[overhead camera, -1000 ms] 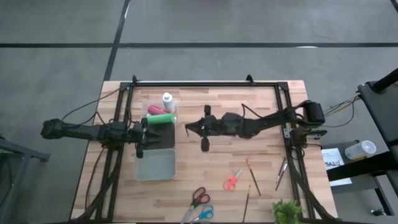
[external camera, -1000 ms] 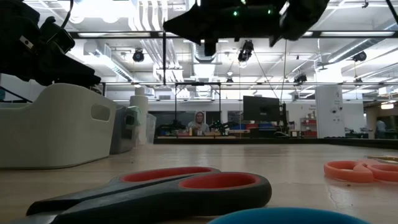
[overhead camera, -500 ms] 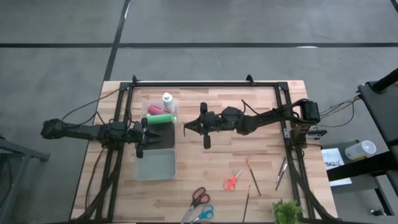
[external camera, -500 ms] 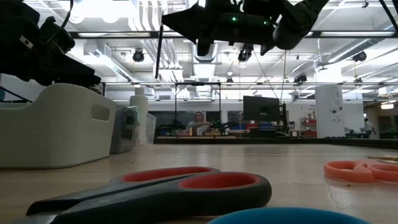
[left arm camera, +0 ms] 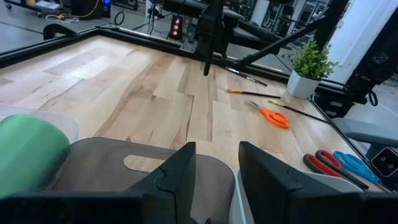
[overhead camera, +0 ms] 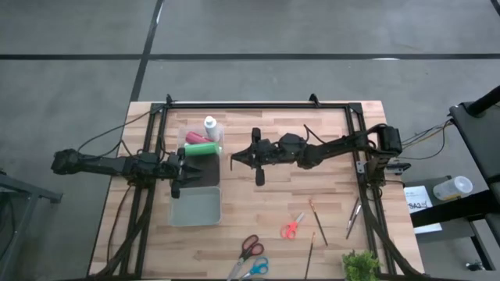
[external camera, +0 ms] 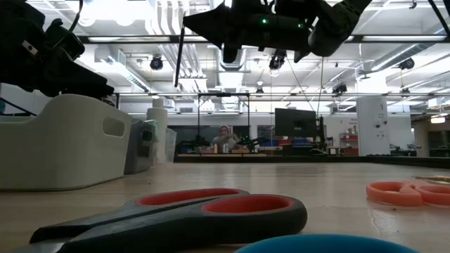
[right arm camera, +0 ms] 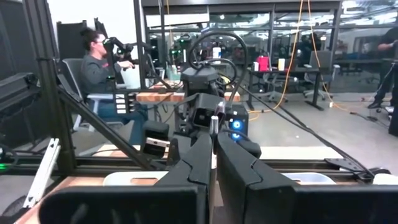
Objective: Pick & Place Paint Supplies
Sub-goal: Put the left silver makeup brush into the black bin
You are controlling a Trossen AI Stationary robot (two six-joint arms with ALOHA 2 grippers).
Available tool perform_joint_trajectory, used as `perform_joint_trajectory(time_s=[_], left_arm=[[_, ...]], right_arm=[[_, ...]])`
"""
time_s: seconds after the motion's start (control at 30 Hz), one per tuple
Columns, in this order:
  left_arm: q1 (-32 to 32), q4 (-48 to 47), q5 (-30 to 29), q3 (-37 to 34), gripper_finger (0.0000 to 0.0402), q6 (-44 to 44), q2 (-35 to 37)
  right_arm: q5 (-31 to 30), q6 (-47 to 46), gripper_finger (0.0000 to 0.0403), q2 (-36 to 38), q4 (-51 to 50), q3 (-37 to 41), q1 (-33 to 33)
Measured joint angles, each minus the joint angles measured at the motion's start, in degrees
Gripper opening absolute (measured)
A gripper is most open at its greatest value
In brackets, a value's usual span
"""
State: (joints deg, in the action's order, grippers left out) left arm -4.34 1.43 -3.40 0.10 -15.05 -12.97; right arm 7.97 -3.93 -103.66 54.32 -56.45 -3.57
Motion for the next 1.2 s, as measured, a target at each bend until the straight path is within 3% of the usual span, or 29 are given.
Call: perform_joint_trajectory(time_s=[0.2,0.43,0.57,0.83,1.07,1.2], left_arm=[[0.0,0.7,0.0,0.0,0.013,-0.2,0.0],[0.0,4.4,-0.4,0.0,0.013,-9.0,0.0],[0.0,6.9,-5.7,0.0,0.013,-4.2,0.1],[-0.2,10.5,-6.0,0.0,0.013,16.6,-0.4],[-0.2,16.7,-4.7,0.7,0.013,19.5,-2.1],[-0.2,16.5,-4.7,6.0,0.013,22.6,-6.1]], right_arm=[[0.0,-0.5,0.0012,0.0,-0.1,0.0,0.0],[-0.4,-0.4,0.0012,0.0,-0.5,0.0,0.0],[-0.4,-0.4,0.0012,0.0,-0.5,0.0,-0.1],[-0.5,-0.1,0.0012,0.0,-0.5,0.0,-0.2],[-0.6,-0.1,0.0012,0.0,-0.7,0.0,-0.5],[-0.6,-0.1,0.0012,0.0,-1.0,0.0,-0.5]])
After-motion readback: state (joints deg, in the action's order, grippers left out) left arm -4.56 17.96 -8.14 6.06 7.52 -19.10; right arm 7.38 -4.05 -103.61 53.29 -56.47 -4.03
